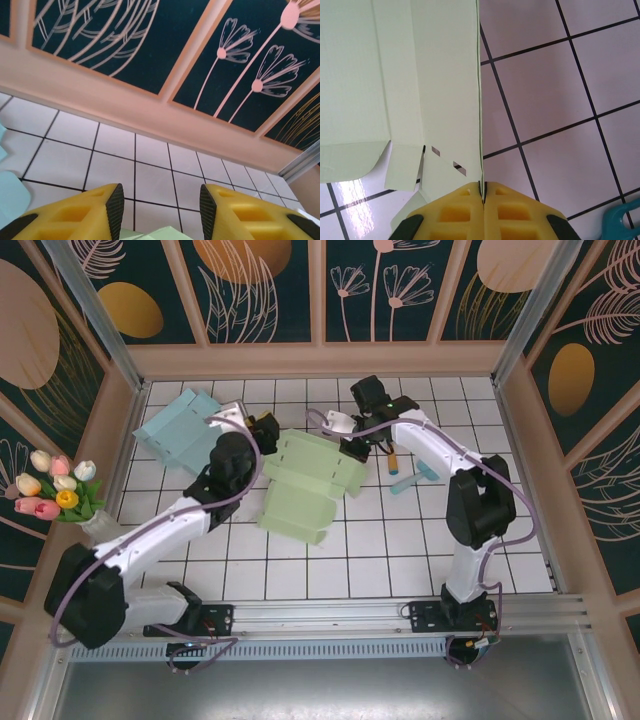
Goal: Fold the paper box
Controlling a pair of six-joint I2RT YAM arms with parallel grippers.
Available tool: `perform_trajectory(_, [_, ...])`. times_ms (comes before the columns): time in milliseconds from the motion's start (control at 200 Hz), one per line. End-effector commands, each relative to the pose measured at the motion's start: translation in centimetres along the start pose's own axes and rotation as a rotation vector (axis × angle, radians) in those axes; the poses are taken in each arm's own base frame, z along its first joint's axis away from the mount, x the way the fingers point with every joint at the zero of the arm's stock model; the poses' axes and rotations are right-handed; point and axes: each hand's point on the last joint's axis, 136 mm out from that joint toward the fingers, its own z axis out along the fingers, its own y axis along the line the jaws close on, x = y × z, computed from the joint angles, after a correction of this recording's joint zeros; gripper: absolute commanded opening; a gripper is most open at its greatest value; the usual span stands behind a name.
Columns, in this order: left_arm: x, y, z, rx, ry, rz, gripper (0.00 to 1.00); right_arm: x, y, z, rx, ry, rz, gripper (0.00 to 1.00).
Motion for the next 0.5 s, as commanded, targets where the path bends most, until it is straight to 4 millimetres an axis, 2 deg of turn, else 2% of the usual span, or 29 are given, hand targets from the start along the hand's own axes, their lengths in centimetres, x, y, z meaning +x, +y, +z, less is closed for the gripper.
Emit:
perform_trajectory(0, [0.4, -0.4, 1.8, -0.026, 0.054, -0.029, 0.46, -0.5, 0.8, -1.9, -0.013, -0.046, -0.014, 0.0])
perform_trajectory(55, [0.2, -0.7, 2.8, -0.031, 0.065, -0.037, 0.46, -0.5, 1.0, -2.0, -0.017, -0.048, -0.019, 0.0])
perform_trajectory(95, [1.0, -0.2, 3.4, -0.039, 0.092, -0.038, 0.46, -0.4, 0.9, -2.0, -0.013, -0.046, -0.021, 0.0])
perform_trajectory(110, [0.2, -0.9, 3.7, -0.023, 0.082, -0.051, 0.46, -0.4, 1.0, -2.0, -0.013, -0.046, -0.021, 0.0])
perform_trajectory(140, [0.3, -1.1, 4.1, -0.009, 0.094, -0.065, 0.45, -0.4, 0.9, -2.0, -0.009, -0.045, -0.023, 0.0])
perform_trajectory(370, [2.7, 0.1, 6.6, -0.006, 0.176, -0.13, 0.46, -0.4, 0.9, -2.1, -0.006, -0.049, -0.026, 0.0])
perform_trajectory(495, [4.0, -0.5, 7.0, 0.049, 0.225, -0.17, 0.44, -0.3, 1.0, -2.1, -0.004, -0.05, -0.029, 0.0])
